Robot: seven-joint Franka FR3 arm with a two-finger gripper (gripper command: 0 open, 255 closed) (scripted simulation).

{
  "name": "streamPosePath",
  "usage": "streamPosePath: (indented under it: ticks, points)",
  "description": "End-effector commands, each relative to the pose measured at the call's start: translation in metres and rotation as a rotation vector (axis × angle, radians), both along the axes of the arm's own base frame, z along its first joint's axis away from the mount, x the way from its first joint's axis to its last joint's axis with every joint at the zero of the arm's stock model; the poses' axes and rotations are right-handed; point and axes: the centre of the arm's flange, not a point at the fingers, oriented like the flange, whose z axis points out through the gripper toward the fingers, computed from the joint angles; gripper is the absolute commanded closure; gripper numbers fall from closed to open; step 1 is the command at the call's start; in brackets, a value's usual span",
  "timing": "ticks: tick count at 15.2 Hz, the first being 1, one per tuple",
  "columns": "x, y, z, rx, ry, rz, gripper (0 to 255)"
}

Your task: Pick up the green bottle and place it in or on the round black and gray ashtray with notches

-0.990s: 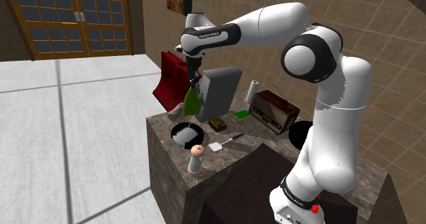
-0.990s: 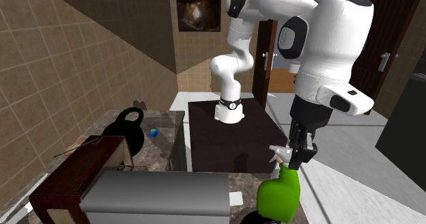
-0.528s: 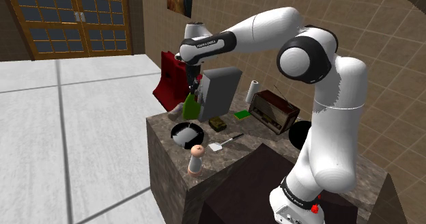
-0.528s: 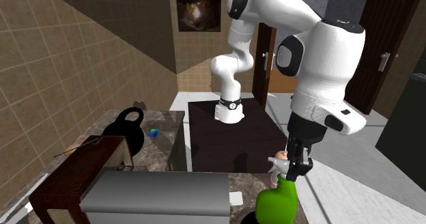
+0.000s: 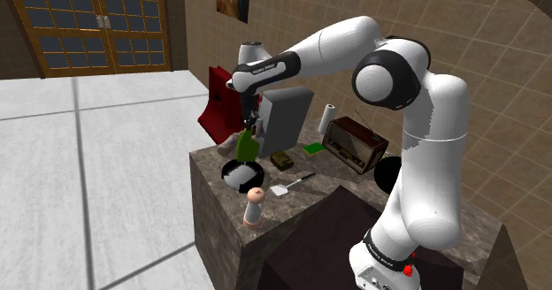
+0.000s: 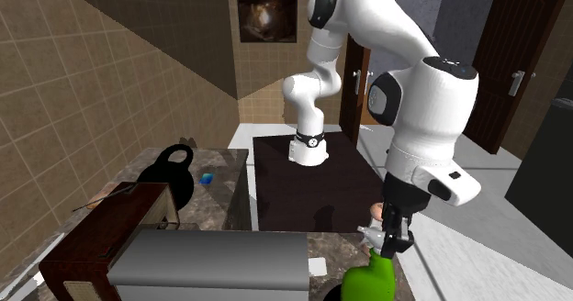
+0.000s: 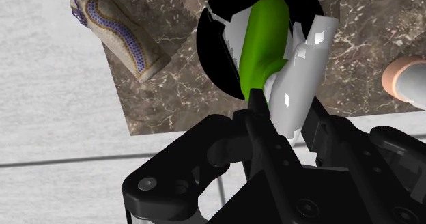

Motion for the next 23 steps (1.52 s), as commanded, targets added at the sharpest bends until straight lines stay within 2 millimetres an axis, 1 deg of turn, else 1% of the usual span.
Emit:
streamPosePath:
  ticks: [1, 7, 15, 16, 21, 23]
  points:
    - [0.001, 0.000, -0.011, 0.000, -0.001, 0.000, 255]
    - [0.001, 0.000, -0.045, 0.000, -0.001, 0.000, 255]
    - [0.001, 0.000, -0.045, 0.000, -0.001, 0.000, 255]
    - [0.001, 0.000, -0.045, 0.000, -0.001, 0.000, 0]
    - [0.001, 0.000, -0.045, 0.000, -0.001, 0.000, 0]
    - [0.000, 0.002, -0.018, 0.000, -0.001, 0.000, 0]
